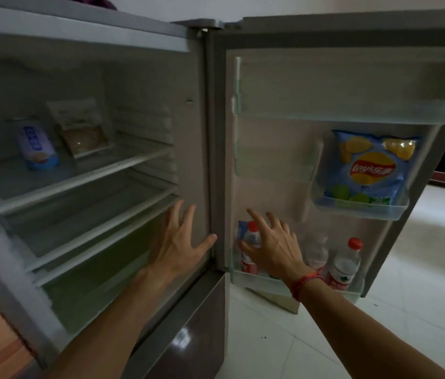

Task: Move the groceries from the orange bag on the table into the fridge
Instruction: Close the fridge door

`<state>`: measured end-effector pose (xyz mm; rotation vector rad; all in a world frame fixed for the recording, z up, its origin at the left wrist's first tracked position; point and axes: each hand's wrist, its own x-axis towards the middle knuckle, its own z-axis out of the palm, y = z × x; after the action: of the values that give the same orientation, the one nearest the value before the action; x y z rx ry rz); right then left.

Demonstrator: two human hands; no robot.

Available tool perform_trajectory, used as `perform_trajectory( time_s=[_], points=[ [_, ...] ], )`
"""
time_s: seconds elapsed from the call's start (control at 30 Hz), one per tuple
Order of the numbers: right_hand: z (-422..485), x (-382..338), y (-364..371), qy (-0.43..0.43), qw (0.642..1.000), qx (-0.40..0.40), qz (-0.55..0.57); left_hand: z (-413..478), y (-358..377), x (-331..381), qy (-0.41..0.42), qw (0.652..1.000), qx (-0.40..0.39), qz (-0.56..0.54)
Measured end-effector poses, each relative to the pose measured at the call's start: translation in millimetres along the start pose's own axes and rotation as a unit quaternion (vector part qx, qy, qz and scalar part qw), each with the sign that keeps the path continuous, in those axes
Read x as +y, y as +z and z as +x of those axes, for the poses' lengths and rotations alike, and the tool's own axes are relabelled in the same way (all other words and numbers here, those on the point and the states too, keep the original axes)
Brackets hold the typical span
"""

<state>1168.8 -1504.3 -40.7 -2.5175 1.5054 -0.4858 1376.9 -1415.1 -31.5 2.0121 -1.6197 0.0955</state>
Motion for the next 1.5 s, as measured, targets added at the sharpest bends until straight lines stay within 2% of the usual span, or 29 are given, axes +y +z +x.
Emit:
perform_trajectory(
  time_s=[0.1,0.3,0.5,0.77,1.0,1.33,1.5],
  points=[
    [10.8,-32.3,3.6,-0.037,0.999,0.003,-0.005,-9.0,-22.9,-27.4,-0.015,0.998,0.038,0.039],
    [27.3,-103.8,10.9,-0.131,0.991,-0.009,0.013,-38.0,-70.0,-74.3,-0.075,0.988,0.066,0.114],
    [34.4,-142.5,16.8,-0.214,0.977,-0.002,0.015,-64.2,-99.6,-90.5,-0.106,0.977,0.086,0.166],
    [29.6,-137.6,5.9,-0.258,0.966,-0.011,0.012,-90.5,-103.5,-68.4,-0.165,0.957,0.102,0.217],
    [10.2,-116.4,-9.1,-0.287,0.958,-0.017,0.021,-118.7,-100.4,-28.4,-0.185,0.952,0.114,0.215],
    [-52.1,-112.2,-35.3,-0.299,0.954,0.003,0.021,-181.5,-118.0,9.9,-0.187,0.943,0.139,0.238],
    [-102.3,-107.4,-47.8,-0.293,0.956,0.020,0.014,-228.1,-125.6,22.3,-0.198,0.940,0.126,0.249]
  ],
)
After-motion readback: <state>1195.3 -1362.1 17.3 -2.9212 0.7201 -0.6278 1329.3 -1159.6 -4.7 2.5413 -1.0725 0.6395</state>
